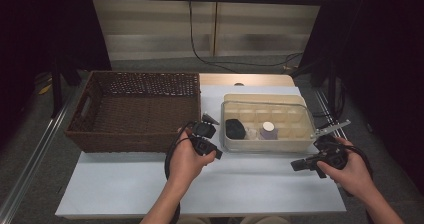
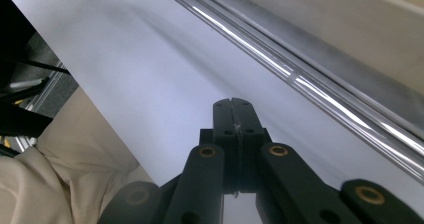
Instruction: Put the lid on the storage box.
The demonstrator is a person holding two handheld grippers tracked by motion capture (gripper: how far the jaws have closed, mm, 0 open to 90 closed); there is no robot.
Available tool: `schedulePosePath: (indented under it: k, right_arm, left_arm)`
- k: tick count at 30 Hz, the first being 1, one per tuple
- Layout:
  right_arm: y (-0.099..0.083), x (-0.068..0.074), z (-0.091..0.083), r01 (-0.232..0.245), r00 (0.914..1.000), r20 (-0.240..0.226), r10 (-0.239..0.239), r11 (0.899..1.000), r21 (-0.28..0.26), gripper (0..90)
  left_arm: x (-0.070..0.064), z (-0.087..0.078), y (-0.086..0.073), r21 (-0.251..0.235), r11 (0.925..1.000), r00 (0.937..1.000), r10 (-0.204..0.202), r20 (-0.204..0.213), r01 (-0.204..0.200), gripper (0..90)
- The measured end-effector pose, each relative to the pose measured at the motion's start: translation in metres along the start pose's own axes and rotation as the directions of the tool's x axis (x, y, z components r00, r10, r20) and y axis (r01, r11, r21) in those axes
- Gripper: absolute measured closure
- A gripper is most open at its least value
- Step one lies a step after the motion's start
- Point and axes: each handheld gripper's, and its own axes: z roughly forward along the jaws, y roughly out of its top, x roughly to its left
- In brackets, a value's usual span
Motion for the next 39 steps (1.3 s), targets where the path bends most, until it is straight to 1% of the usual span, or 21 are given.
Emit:
schedulePosePath:
  k: [1, 2, 3, 4, 6, 8, 9, 11, 12, 14, 15, 17, 18, 23, 24, 27, 28, 30, 35, 37, 39]
  right_arm:
    - [0.001, 0.000, 0.003, 0.000, 1.0000, 0.006, 0.000, 1.000, 0.006, 90.0]
    - [0.001, 0.000, 0.004, 0.002, 1.0000, 0.008, -0.002, 1.000, 0.009, 90.0]
    - [0.002, 0.000, 0.007, 0.003, 1.0000, 0.009, -0.003, 1.000, 0.015, 90.0]
    - [0.003, 0.000, 0.010, 0.001, 0.9999, 0.014, -0.002, 1.000, 0.017, 90.0]
    - [0.005, -0.001, 0.013, 0.009, 0.9996, 0.026, -0.010, 1.000, 0.015, 90.0]
    - [0.007, -0.003, 0.014, 0.004, 0.9997, 0.024, -0.004, 1.000, -0.006, 90.0]
    - [0.008, -0.004, 0.014, 0.001, 0.9996, 0.029, -0.001, 1.000, -0.007, 90.0]
    - [0.010, -0.007, 0.015, -0.001, 0.9994, 0.033, 0.002, 1.000, -0.012, 90.0]
    - [0.011, -0.008, 0.016, -0.004, 0.9992, 0.039, 0.005, 1.000, -0.012, 90.0]
    - [0.013, -0.010, 0.016, -0.013, 0.9991, 0.041, 0.013, 1.000, -0.010, 90.0]
    - [0.013, -0.013, 0.017, -0.008, 0.9990, 0.044, 0.008, 1.000, -0.011, 90.0]
    - [0.015, -0.016, 0.019, -0.017, 0.9983, 0.056, 0.017, 1.000, -0.005, 90.0]
    - [0.015, -0.018, 0.020, -0.018, 0.9980, 0.060, 0.018, 1.000, -0.006, 90.0]
    - [0.019, -0.025, 0.017, -0.040, 0.9966, 0.071, 0.042, 0.999, -0.028, 90.0]
    - [0.020, -0.027, 0.017, -0.040, 0.9960, 0.078, 0.043, 0.999, -0.033, 90.0]
    - [0.023, -0.033, 0.015, -0.056, 0.9947, 0.084, 0.059, 0.998, -0.039, 90.0]
    - [0.024, -0.034, 0.014, -0.055, 0.9941, 0.092, 0.058, 0.998, -0.039, 90.0]
    - [0.025, -0.037, 0.013, -0.065, 0.9934, 0.092, 0.069, 0.997, -0.042, 90.0]
    - [0.027, -0.043, 0.012, -0.078, 0.9906, 0.109, 0.083, 0.996, -0.046, 90.0]
    - [0.028, -0.045, 0.012, -0.078, 0.9900, 0.114, 0.083, 0.996, -0.046, 90.0]
    - [0.028, -0.047, 0.010, -0.084, 0.9892, 0.116, 0.089, 0.995, -0.047, 90.0]
  left_arm:
    - [-0.001, 0.002, 0.000, -0.002, 1.0000, 1.0000, 0.000, 0.001, 0.000, 90.0]
    - [0.000, 0.003, 0.000, 0.022, 0.9997, 0.9999, 0.012, 0.002, -0.013, 90.0]
    - [-0.001, 0.006, -0.001, 0.021, 0.9997, 0.9999, 0.013, 0.010, -0.013, 90.0]
    - [-0.001, 0.008, -0.001, 0.016, 0.9998, 0.9999, 0.015, 0.007, -0.015, 90.0]
    - [0.000, 0.011, 0.000, 0.002, 1.0000, 0.9998, 0.008, 0.018, -0.008, 90.0]
    - [-0.001, 0.013, 0.003, -0.017, 0.9999, 0.9999, -0.002, 0.014, 0.002, 90.0]
    - [0.000, 0.013, 0.004, -0.015, 0.9999, 0.9999, 0.003, 0.012, -0.003, 90.0]
    - [0.000, 0.015, 0.007, -0.024, 0.9997, 0.9999, -0.004, 0.012, 0.005, 90.0]
    - [0.001, 0.015, 0.008, -0.019, 0.9998, 0.9999, 0.000, 0.014, 0.001, 90.0]
    - [0.000, 0.017, 0.009, -0.032, 0.9994, 0.9998, -0.009, 0.018, 0.009, 90.0]
    - [0.001, 0.017, 0.010, -0.032, 0.9994, 0.9998, -0.014, 0.015, 0.014, 90.0]
    - [0.001, 0.018, 0.012, -0.034, 0.9994, 0.9997, -0.009, 0.021, 0.010, 90.0]
    - [0.002, 0.018, 0.012, -0.037, 0.9993, 0.9999, -0.008, 0.015, 0.009, 90.0]
    - [0.006, 0.017, 0.017, -0.056, 0.9981, 0.9996, -0.025, 0.014, 0.026, 90.0]
    - [0.006, 0.017, 0.018, -0.056, 0.9982, 0.9997, -0.024, 0.006, 0.024, 90.0]
    - [0.008, 0.016, 0.021, -0.065, 0.9976, 0.9997, -0.024, 0.007, 0.025, 90.0]
    - [0.008, 0.017, 0.021, -0.075, 0.9964, 0.9993, -0.037, 0.012, 0.038, 90.0]
    - [0.009, 0.018, 0.023, -0.074, 0.9967, 0.9995, -0.031, 0.009, 0.032, 90.0]
    - [0.009, 0.018, 0.024, -0.090, 0.9953, 0.9992, -0.037, 0.014, 0.038, 90.0]
    - [0.008, 0.017, 0.025, -0.087, 0.9958, 0.9996, -0.028, 0.002, 0.028, 90.0]
    - [0.008, 0.018, 0.026, -0.088, 0.9956, 0.9995, -0.031, 0.002, 0.032, 90.0]
